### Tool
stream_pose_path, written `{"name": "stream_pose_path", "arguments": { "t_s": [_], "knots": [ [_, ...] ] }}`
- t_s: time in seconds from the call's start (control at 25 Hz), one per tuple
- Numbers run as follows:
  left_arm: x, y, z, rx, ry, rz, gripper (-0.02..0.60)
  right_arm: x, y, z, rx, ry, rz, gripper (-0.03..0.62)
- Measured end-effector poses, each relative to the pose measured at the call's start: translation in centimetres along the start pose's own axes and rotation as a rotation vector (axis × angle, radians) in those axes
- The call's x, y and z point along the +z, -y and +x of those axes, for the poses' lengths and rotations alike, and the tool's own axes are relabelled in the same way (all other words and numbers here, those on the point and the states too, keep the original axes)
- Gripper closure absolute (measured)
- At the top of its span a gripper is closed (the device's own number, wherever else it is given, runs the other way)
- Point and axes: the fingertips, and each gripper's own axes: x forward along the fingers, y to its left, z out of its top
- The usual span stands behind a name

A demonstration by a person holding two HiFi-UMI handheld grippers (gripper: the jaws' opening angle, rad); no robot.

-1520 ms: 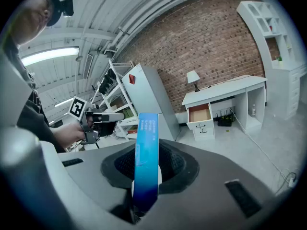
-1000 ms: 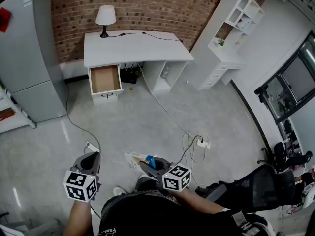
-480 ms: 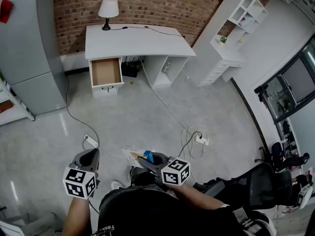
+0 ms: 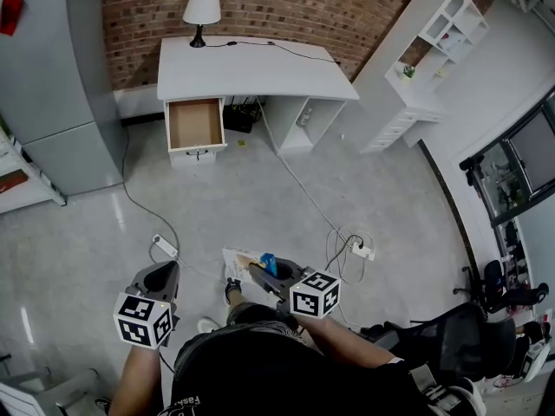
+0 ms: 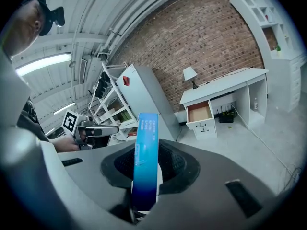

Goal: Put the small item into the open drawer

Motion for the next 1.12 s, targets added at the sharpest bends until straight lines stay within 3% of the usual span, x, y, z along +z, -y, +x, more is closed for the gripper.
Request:
{"name": "stream_pose_path", "arguments": {
  "t_s": [0.32, 0.8, 1.12],
  "knots": [
    [4.1, -2.8, 5.4, 0.000, -0.020, -0.040, 0.565, 4.6, 4.8, 3.6, 0.015, 0.007, 0.022, 0.514],
    [11.0, -6.2, 15.2, 0.004, -0.025, -0.002, 0.565, 11.6, 12.8, 9.0, 0.045, -0.017, 0.040, 0.515],
    [13.3, -7.7, 19.4, 0.039, -0.023, -0.055, 0.565, 15.0, 17.5, 11.0, 0.080, -0.039, 0.023, 0.515]
  ]
}}
